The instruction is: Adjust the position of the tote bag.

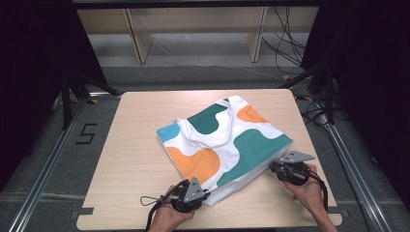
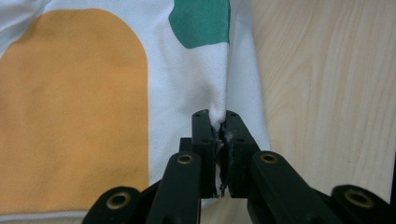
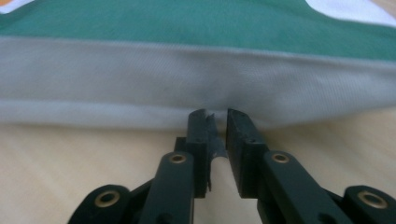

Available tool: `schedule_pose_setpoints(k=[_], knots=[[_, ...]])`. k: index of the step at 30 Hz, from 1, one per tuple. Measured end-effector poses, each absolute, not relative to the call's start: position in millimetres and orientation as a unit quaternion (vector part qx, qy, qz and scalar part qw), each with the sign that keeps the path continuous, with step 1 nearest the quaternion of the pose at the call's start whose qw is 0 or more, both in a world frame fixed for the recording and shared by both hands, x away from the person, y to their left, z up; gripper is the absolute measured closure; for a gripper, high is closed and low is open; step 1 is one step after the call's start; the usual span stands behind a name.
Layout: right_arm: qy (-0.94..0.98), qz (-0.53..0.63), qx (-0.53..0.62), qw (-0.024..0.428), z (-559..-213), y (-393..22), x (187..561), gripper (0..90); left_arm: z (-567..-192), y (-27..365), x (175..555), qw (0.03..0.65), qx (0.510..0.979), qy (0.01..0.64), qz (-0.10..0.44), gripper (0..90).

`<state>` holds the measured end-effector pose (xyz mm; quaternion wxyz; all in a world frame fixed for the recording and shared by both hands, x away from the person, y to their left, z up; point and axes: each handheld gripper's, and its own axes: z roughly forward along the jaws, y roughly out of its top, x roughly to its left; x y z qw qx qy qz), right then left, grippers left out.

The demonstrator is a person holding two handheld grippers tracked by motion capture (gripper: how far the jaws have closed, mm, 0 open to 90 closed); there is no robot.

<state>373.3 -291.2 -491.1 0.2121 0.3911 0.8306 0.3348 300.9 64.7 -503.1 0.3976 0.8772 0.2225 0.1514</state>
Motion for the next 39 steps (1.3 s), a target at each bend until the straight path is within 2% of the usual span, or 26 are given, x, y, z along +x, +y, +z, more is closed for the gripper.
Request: schedule_pose_setpoints(k=[3, 6, 10, 16, 18, 25, 27, 29, 32, 33, 34, 36, 37, 38, 39], knots=[[0.834, 0.33, 0.394, 0.203, -490.6, -280.9, 390.7, 81.7, -503.5, 61.2, 299.8, 0.402, 0.876, 0.221, 0.147, 84.9], [0.841, 0.317, 0.382, 0.214, -490.4, -274.9, 407.9, 82.6, -503.3, 49.1, 302.1, 0.392, 0.884, 0.202, 0.155, 84.8], [0.836, 0.318, 0.385, 0.227, -490.9, -274.3, 424.9, 82.9, -504.9, 33.0, 304.9, 0.406, 0.881, 0.199, 0.138, 84.9], [0.832, 0.317, 0.385, 0.242, -493.1, -275.4, 469.7, 82.3, -508.4, -18.0, 314.6, 0.397, 0.894, 0.163, 0.129, 84.4], [0.811, 0.331, 0.413, 0.249, -493.3, -286.2, 487.6, 81.9, -512.3, -41.3, 323.2, 0.404, 0.89, 0.175, 0.117, 84.3], [0.785, 0.352, 0.441, 0.254, -479.8, -318.2, 477.0, 79.2, -513.5, -73.2, 336.4, 0.417, 0.881, 0.186, 0.12, 82.1], [0.783, 0.36, 0.445, 0.243, -473.2, -318.1, 465.4, 77.7, -513.1, -77.7, 338.7, 0.423, 0.88, 0.183, 0.113, 74.5], [0.787, 0.367, 0.431, 0.245, -463.4, -313.2, 447.1, 72.0, -501.6, -67.6, 335.4, 0.437, 0.875, 0.175, 0.112, 63.1], [0.787, 0.379, 0.427, 0.232, -453.0, -304.7, 424.2, 61.9, -481.2, -34.7, 335.4, 0.445, 0.867, 0.181, 0.133, 51.0], [0.788, 0.38, 0.427, 0.228, -451.9, -301.6, 416.9, 57.4, -481.2, -34.7, 335.4, 0.445, 0.867, 0.181, 0.133, 47.3], [0.789, 0.381, 0.429, 0.222, -451.1, -299.4, 409.9, 54.1, -469.8, -5.0, 337.6, 0.454, 0.856, 0.203, 0.139, 46.7], [0.788, 0.385, 0.43, 0.214, -452.7, -295.5, 397.2, 48.0, -462.8, 29.6, 341.5, 0.456, 0.844, 0.232, 0.161, 44.2], [0.787, 0.382, 0.439, 0.204, -453.2, -293.7, 390.6, 44.8, -462.8, 29.6, 341.5, 0.456, 0.844, 0.232, 0.161, 42.7], [0.786, 0.381, 0.446, 0.194, -454.4, -291.8, 384.8, 42.1, -459.9, 67.0, 346.8, 0.448, 0.832, 0.282, 0.169, 41.0], [0.786, 0.385, 0.444, 0.191, -456.3, -291.4, 380.4, 40.5, -460.9, 85.0, 349.9, 0.45, 0.82, 0.306, 0.175, 39.6]])
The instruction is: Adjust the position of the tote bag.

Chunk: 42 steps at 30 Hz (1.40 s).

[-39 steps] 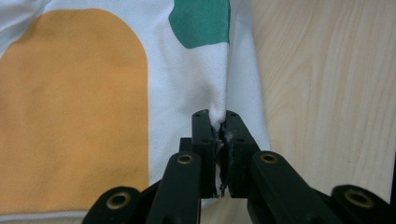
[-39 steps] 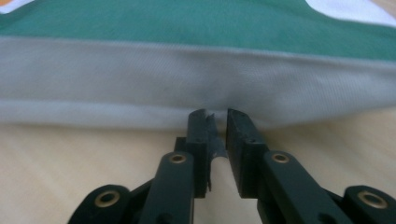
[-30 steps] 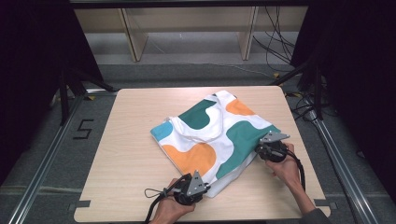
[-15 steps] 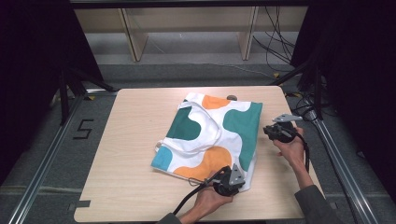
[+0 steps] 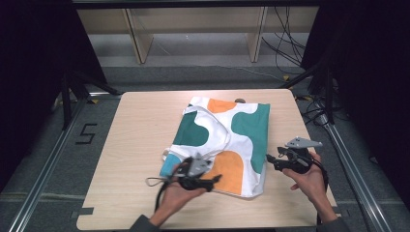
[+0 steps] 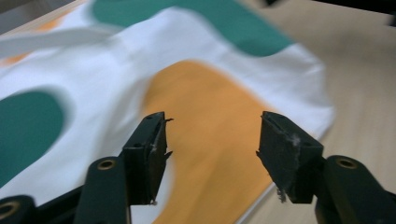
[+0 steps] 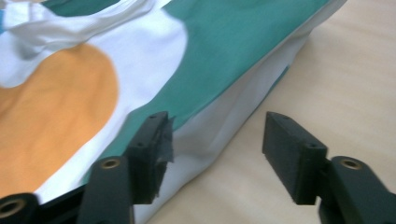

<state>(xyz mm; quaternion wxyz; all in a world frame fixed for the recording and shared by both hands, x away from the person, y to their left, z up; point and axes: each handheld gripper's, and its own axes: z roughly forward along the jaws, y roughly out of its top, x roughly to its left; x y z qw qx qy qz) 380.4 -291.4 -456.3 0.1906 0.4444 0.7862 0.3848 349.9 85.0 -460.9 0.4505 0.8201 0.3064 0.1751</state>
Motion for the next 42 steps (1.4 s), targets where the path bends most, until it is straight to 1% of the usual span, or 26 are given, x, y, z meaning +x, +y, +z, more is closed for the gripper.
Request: schedule_pose_setpoints(k=[1, 2, 3, 5, 6, 12, 14, 16, 17, 18, 20, 22, 23, 24, 25, 26, 27, 28, 29, 30, 31, 34, 35, 39, 41, 42], knots=[[0.786, 0.387, 0.449, 0.175, -457.1, -290.4, 375.5, 39.3, -462.2, 103.3, 352.3, 0.439, 0.816, 0.329, 0.18, 38.7], [0.787, 0.389, 0.446, 0.174, -458.5, -289.2, 371.4, 37.9, -465.1, 119.1, 354.8, 0.435, 0.809, 0.351, 0.183, 38.3], [0.787, 0.389, 0.446, 0.174, -458.5, -289.2, 371.4, 37.9, -465.1, 119.1, 354.8, 0.435, 0.809, 0.351, 0.183, 37.0], [0.783, 0.388, 0.456, 0.166, -459.1, -282.7, 357.3, 36.4, -470.5, 147.5, 358.2, 0.418, 0.798, 0.39, 0.192, 35.1], [0.79, 0.387, 0.446, 0.161, -459.9, -282.6, 355.5, 35.8, -476.9, 167.2, 359.9, 0.409, 0.789, 0.421, 0.181, 34.6], [0.806, 0.377, 0.429, 0.155, -466.1, -271.1, 342.2, 34.8, -492.2, 186.0, 359.4, 0.386, 0.793, 0.44, 0.169, 33.7], [0.806, 0.373, 0.441, 0.132, -469.7, -261.3, 335.8, 35.0, -497.7, 186.5, 361.6, 0.386, 0.795, 0.443, 0.151, 33.8], [0.813, 0.375, 0.424, 0.136, -472.0, -260.6, 336.7, 35.0, -499.5, 185.1, 362.1, 0.389, 0.792, 0.446, 0.146, 33.8], [0.806, 0.377, 0.443, 0.11, -473.3, -254.1, 333.4, 34.9, -500.7, 185.5, 363.1, 0.384, 0.799, 0.44, 0.143, 34.1], [0.806, 0.377, 0.443, 0.11, -473.3, -254.1, 333.4, 34.9, -502.0, 185.4, 363.8, 0.379, 0.804, 0.436, 0.14, 34.1], [0.818, 0.364, 0.429, 0.118, -478.5, -248.7, 334.2, 35.3, -503.2, 184.7, 364.5, 0.372, 0.81, 0.435, 0.126, 40.5], [0.823, 0.355, 0.43, 0.113, -483.7, -244.5, 335.3, 39.8, -504.3, 183.2, 364.0, 0.381, 0.808, 0.43, 0.13, 45.2], [0.823, 0.355, 0.43, 0.113, -483.7, -244.5, 335.3, 39.8, -504.2, 183.4, 363.4, 0.379, 0.811, 0.424, 0.132, 45.2], [0.821, 0.355, 0.434, 0.104, -485.7, -243.1, 335.9, 43.6, -504.6, 183.9, 362.7, 0.375, 0.816, 0.418, 0.137, 49.9], [0.834, 0.343, 0.42, 0.099, -487.5, -244.1, 339.0, 53.1, -506.1, 184.2, 362.1, 0.376, 0.817, 0.415, 0.14, 62.8], [0.833, 0.342, 0.424, 0.102, -487.4, -243.1, 338.5, 60.1, -508.5, 184.6, 361.0, 0.379, 0.818, 0.414, 0.127, 66.3], [0.833, 0.342, 0.424, 0.102, -487.4, -243.1, 338.5, 60.1, -508.5, 184.6, 361.0, 0.379, 0.818, 0.414, 0.127, 70.2], [0.843, 0.329, 0.413, 0.106, -486.2, -245.6, 339.3, 65.9, -509.2, 183.8, 360.0, 0.379, 0.819, 0.411, 0.128, 70.2], [0.844, 0.338, 0.401, 0.116, -487.7, -249.0, 341.2, 75.4, -509.0, 181.4, 358.7, 0.38, 0.819, 0.41, 0.129, 72.4], [0.844, 0.338, 0.401, 0.116, -487.7, -249.0, 341.2, 75.4, -508.3, 180.0, 357.4, 0.378, 0.824, 0.403, 0.126, 72.4], [0.848, 0.329, 0.397, 0.12, -487.6, -252.7, 344.4, 80.2, -508.3, 176.4, 354.8, 0.383, 0.823, 0.401, 0.124, 73.9], [0.847, 0.325, 0.403, 0.122, -487.1, -256.4, 348.5, 82.5, -507.5, 164.5, 345.2, 0.381, 0.835, 0.377, 0.122, 75.4], [0.849, 0.319, 0.398, 0.139, -487.8, -262.8, 355.7, 84.0, -506.7, 159.5, 341.2, 0.381, 0.838, 0.372, 0.12, 75.7], [0.848, 0.315, 0.399, 0.153, -486.4, -274.1, 369.9, 85.7, -506.3, 135.9, 327.3, 0.387, 0.849, 0.343, 0.107, 75.9], [0.847, 0.305, 0.404, 0.163, -483.5, -285.0, 388.6, 86.9, -506.7, 115.1, 319.3, 0.398, 0.851, 0.327, 0.099, 75.8], [0.843, 0.31, 0.403, 0.178, -486.1, -287.1, 395.6, 87.0, -506.7, 115.1, 319.3, 0.398, 0.851, 0.327, 0.099, 75.8]])
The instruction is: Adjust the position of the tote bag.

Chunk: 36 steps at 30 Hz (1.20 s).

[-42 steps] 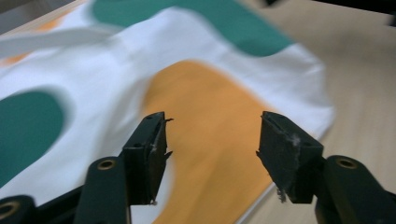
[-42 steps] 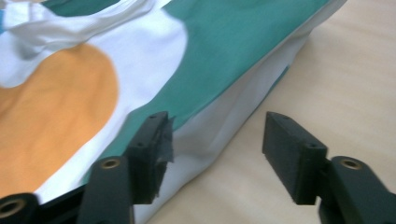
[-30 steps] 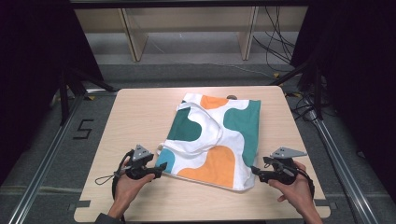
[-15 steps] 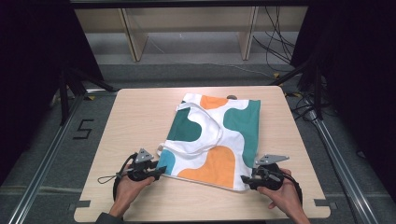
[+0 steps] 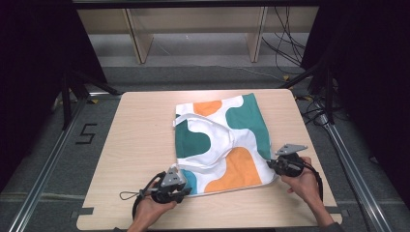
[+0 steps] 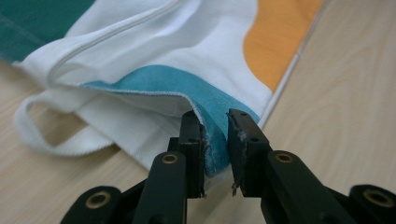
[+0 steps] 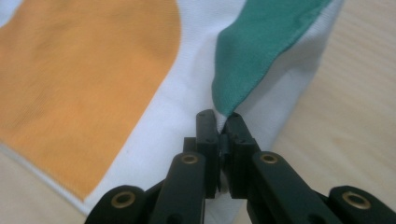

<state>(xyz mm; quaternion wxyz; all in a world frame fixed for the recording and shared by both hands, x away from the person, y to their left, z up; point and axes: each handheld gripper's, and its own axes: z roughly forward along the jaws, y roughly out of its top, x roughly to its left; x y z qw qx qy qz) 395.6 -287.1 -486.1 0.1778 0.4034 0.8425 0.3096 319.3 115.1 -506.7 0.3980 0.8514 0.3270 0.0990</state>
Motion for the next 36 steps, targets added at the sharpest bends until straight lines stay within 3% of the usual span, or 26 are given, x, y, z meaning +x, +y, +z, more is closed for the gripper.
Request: schedule_pose_setpoints(k=[5, 19, 22, 24, 25, 26, 29, 36], knots=[[0.839, 0.294, 0.413, 0.199, -486.9, -293.6, 422.1, 87.7, -503.5, 72.9, 305.9, 0.386, 0.876, 0.269, 0.105, 75.6], [0.828, 0.28, 0.42, 0.245, -493.0, -294.4, 476.5, 84.3, -509.5, -7.3, 305.0, 0.414, 0.882, 0.21, 0.084, 74.3], [0.824, 0.28, 0.427, 0.247, -491.8, -297.2, 479.9, 78.3, -510.3, -15.9, 305.7, 0.419, 0.88, 0.207, 0.081, 74.2], [0.81, 0.286, 0.439, 0.264, -486.1, -301.4, 481.8, 64.3, -511.6, -27.1, 307.6, 0.427, 0.877, 0.207, 0.074, 74.2], [0.81, 0.286, 0.439, 0.264, -486.1, -301.4, 481.8, 64.3, -511.6, -27.1, 307.6, 0.427, 0.877, 0.207, 0.074, 74.2], [0.813, 0.279, 0.429, 0.277, -480.9, -301.9, 480.7, 55.2, -512.2, -35.3, 308.9, 0.431, 0.874, 0.209, 0.077, 74.2], [0.804, 0.281, 0.43, 0.298, -468.8, -299.1, 471.1, 49.3, -512.4, -49.3, 312.2, 0.433, 0.875, 0.205, 0.07, 74.2], [0.797, 0.328, 0.431, 0.269, -449.7, -293.4, 446.9, 46.2, -513.0, -73.8, 318.6, 0.447, 0.872, 0.189, 0.066, 68.6]])
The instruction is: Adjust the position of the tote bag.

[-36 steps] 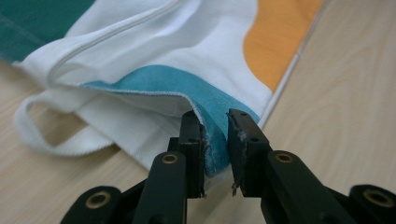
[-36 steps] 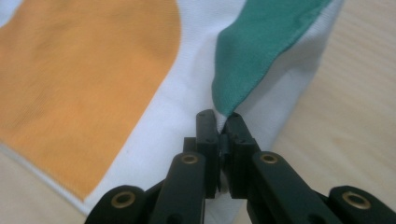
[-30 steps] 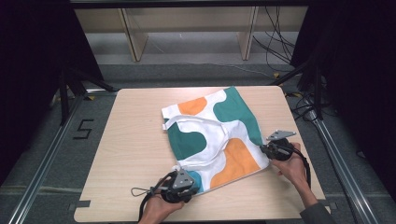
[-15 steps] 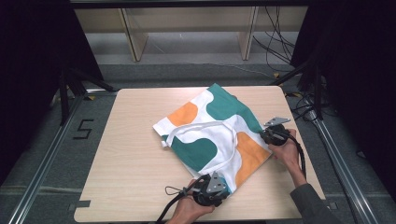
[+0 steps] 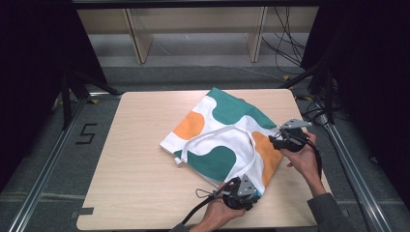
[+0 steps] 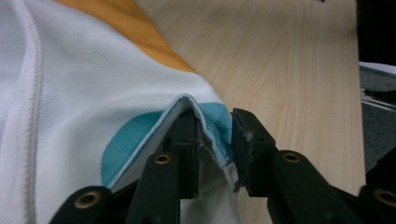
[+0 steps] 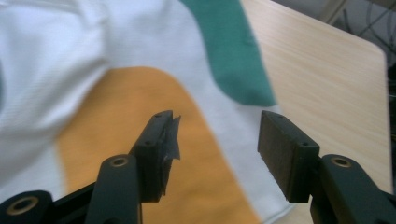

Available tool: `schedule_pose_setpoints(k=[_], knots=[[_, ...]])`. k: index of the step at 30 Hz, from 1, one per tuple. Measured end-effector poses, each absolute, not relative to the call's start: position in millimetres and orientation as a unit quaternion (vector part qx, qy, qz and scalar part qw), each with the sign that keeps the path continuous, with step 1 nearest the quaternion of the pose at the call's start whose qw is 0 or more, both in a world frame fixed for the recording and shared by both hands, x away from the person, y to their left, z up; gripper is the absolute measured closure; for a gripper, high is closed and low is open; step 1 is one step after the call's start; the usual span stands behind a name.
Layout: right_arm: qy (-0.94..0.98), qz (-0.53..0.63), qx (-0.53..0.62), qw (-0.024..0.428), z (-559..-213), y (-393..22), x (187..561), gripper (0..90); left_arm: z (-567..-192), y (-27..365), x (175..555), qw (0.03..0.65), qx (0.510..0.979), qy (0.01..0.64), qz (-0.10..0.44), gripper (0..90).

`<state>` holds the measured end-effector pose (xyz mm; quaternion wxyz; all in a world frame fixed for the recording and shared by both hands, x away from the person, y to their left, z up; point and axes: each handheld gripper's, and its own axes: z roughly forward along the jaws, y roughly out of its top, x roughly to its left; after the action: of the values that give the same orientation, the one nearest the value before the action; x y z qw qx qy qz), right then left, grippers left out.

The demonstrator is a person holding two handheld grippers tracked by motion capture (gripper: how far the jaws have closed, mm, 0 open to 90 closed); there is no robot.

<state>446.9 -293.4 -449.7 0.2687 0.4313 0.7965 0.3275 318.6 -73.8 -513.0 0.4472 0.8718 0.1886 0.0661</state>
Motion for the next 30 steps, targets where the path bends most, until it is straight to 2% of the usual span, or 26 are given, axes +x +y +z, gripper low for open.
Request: schedule_pose_setpoints(k=[1, 3, 5, 6, 7, 12, 13, 14, 15, 16, 18, 20, 21, 22, 23, 30], knots=[[0.804, 0.335, 0.417, 0.26, -448.9, -290.0, 439.4, 45.2, -510.0, -72.3, 316.0, 0.446, 0.875, 0.178, 0.06, 58.3], [0.808, 0.335, 0.412, 0.254, -448.4, -288.0, 435.2, 44.7, -507.2, -68.5, 314.0, 0.436, 0.881, 0.168, 0.07, 55.3], [0.815, 0.338, 0.406, 0.24, -447.5, -284.1, 427.4, 42.7, -501.8, -59.5, 309.6, 0.439, 0.88, 0.167, 0.07, 45.7], [0.818, 0.346, 0.4, 0.226, -447.9, -280.7, 420.0, 41.2, -494.8, -47.0, 307.3, 0.446, 0.876, 0.178, 0.053, 38.1], [0.821, 0.347, 0.399, 0.216, -448.2, -278.3, 415.4, 40.2, -491.0, -38.6, 307.5, 0.444, 0.877, 0.176, 0.057, 35.4], [0.83, 0.353, 0.391, 0.185, -450.2, -266.3, 394.0, 37.4, -481.0, 1.1, 306.6, 0.449, 0.869, 0.196, 0.074, 30.7], [0.836, 0.357, 0.378, 0.175, -449.7, -261.2, 382.6, 36.2, -479.4, 27.6, 309.5, 0.448, 0.86, 0.225, 0.096, 30.3], [0.838, 0.364, 0.367, 0.178, -450.9, -258.6, 377.8, 35.8, -479.4, 27.6, 309.5, 0.448, 0.86, 0.225, 0.096, 30.0], [0.838, 0.363, 0.375, 0.16, -450.2, -255.1, 370.2, 35.3, -478.8, 55.9, 314.1, 0.445, 0.852, 0.254, 0.112, 29.8], [0.841, 0.368, 0.363, 0.161, -451.2, -252.8, 365.8, 34.9, -478.8, 55.9, 314.1, 0.445, 0.852, 0.254, 0.112, 29.7], [0.847, 0.37, 0.35, 0.153, -453.3, -246.5, 356.0, 34.1, -481.6, 93.9, 319.1, 0.425, 0.841, 0.3, 0.146, 29.2], [0.851, 0.366, 0.347, 0.149, -454.7, -242.7, 351.4, 33.5, -483.1, 104.7, 320.1, 0.418, 0.84, 0.312, 0.148, 28.2], [0.86, 0.36, 0.332, 0.142, -457.8, -235.5, 344.5, 32.8, -487.2, 123.7, 322.7, 0.411, 0.836, 0.326, 0.16, 28.2], [0.86, 0.36, 0.332, 0.142, -457.8, -235.5, 344.5, 32.8, -487.2, 123.7, 322.7, 0.411, 0.836, 0.326, 0.16, 28.1], [0.862, 0.362, 0.328, 0.135, -461.7, -226.8, 337.1, 32.4, -491.7, 137.6, 323.1, 0.41, 0.823, 0.358, 0.162, 27.9], [0.894, 0.316, 0.292, 0.125, -476.0, -208.4, 324.7, 36.2, -493.4, 173.0, 330.4, 0.378, 0.817, 0.39, 0.193, 26.6]])
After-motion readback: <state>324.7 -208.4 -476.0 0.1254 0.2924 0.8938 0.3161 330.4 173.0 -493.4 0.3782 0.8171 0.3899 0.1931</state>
